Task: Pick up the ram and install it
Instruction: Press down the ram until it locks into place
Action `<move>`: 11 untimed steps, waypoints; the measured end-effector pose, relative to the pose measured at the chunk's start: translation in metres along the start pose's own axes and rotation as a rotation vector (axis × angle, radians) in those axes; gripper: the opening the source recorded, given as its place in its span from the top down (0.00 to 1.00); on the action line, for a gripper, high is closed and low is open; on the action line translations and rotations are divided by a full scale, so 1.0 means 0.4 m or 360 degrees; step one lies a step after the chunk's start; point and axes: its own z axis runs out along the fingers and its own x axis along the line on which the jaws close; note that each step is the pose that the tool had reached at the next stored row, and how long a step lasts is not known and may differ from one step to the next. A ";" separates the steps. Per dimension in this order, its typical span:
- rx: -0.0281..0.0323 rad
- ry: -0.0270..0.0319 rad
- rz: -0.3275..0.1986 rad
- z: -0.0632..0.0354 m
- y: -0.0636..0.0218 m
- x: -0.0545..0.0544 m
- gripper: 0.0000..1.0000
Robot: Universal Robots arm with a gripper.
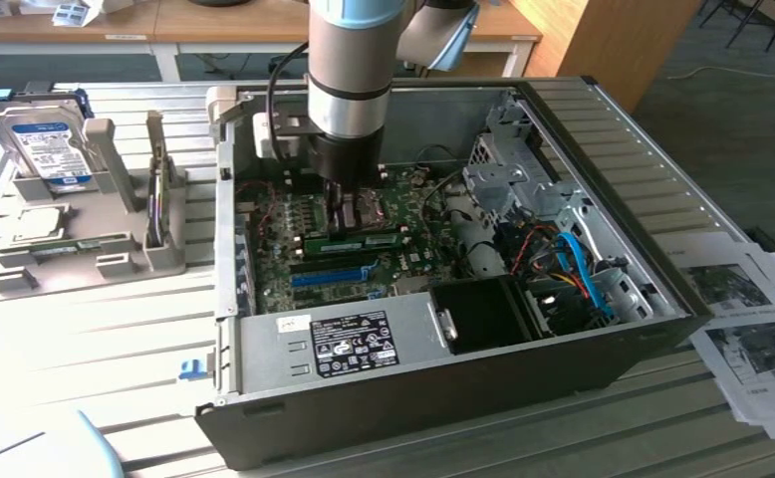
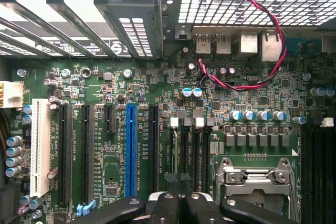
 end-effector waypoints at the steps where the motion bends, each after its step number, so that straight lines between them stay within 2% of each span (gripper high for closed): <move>1: 0.00001 -0.00003 0.0000 0.000 0.000 0.000 0.91; 11: 0.00001 -0.00002 0.0000 0.004 0.000 0.000 0.91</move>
